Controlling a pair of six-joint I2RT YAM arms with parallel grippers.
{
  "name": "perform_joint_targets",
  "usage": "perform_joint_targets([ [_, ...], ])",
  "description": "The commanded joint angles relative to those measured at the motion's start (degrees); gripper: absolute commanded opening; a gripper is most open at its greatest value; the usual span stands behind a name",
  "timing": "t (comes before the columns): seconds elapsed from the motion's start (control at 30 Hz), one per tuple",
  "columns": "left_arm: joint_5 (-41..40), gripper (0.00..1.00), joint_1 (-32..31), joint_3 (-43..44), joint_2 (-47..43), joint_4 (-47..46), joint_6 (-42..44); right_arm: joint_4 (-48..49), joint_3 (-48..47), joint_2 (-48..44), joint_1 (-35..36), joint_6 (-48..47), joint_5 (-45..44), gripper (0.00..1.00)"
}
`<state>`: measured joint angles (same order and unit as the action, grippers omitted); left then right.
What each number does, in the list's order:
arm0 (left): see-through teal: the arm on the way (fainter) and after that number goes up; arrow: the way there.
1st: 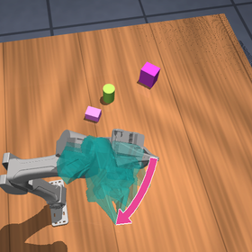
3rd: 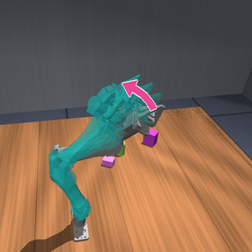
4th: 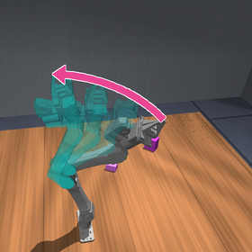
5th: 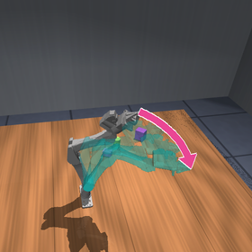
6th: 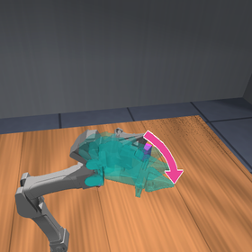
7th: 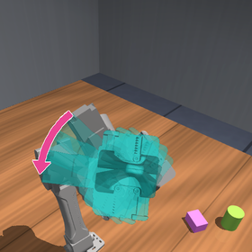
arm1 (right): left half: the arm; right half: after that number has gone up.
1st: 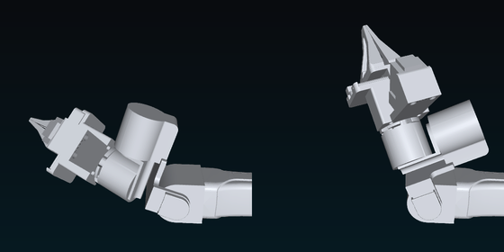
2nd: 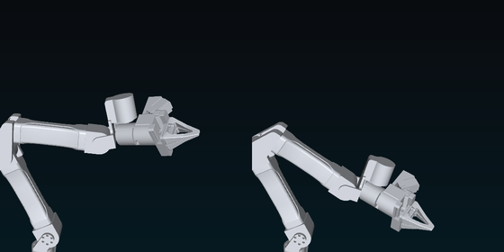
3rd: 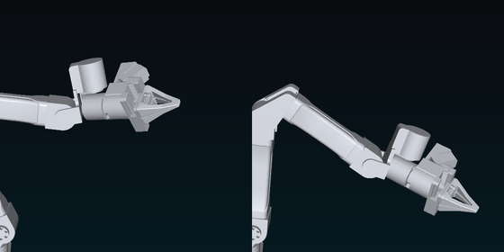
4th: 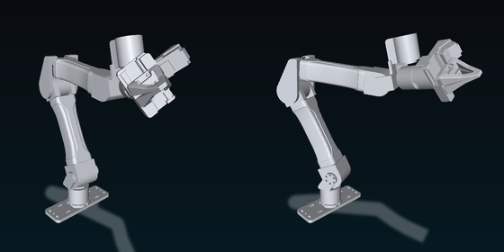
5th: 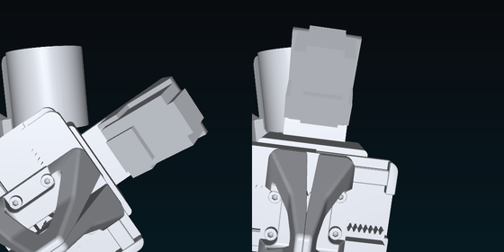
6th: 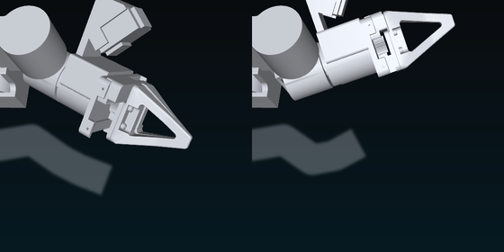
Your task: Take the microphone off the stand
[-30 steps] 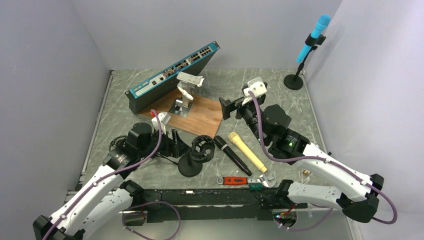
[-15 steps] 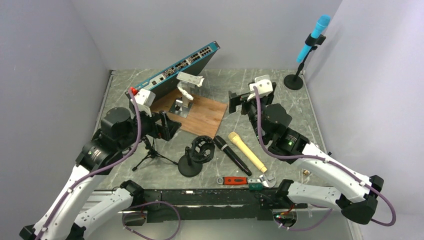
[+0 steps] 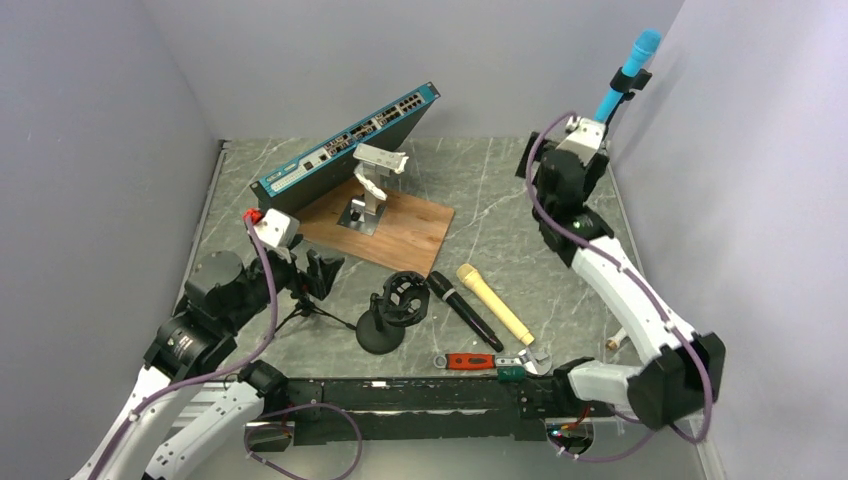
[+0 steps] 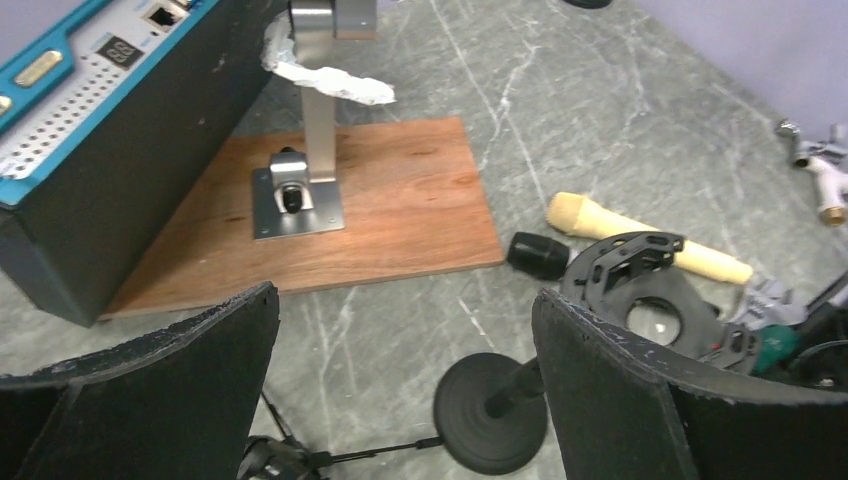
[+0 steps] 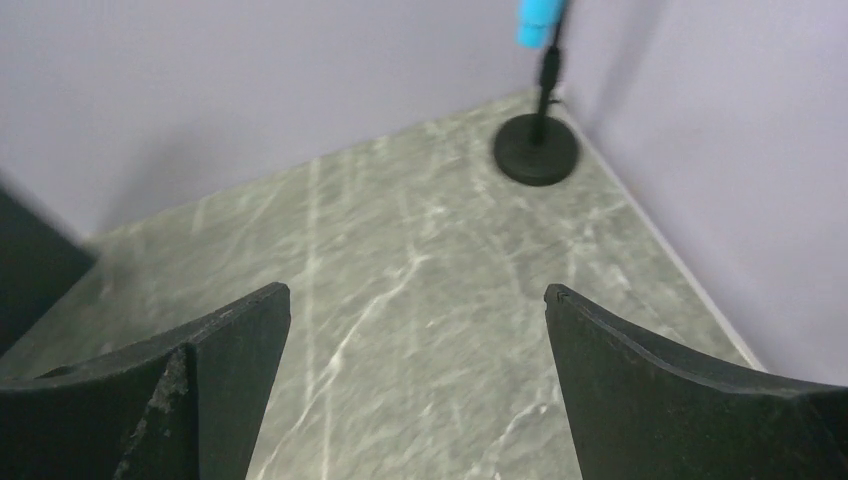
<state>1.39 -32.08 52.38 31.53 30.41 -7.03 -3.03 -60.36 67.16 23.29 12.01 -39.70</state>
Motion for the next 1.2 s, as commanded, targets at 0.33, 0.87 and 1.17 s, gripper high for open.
perform_joint_targets([
  [0.33, 0.05, 0.99, 0.92, -7.58, -7.09, -8.16, 6.15, 22.61, -35.36, 34.16, -12.88, -20.69, -21.24, 0.99],
  [0.87, 2.66, 0.95, 1.22, -9.72, -2.52, -11.11, 6.30, 31.16, -59.15, 59.23, -17.08, -32.50, -25.48, 0.99],
  [1.17, 1.68, 0.94, 1.14, -10.19, -0.06, -11.38, 6.32, 22.41, -41.22, 53.26, -21.09, -13.44, -11.00, 0.99],
])
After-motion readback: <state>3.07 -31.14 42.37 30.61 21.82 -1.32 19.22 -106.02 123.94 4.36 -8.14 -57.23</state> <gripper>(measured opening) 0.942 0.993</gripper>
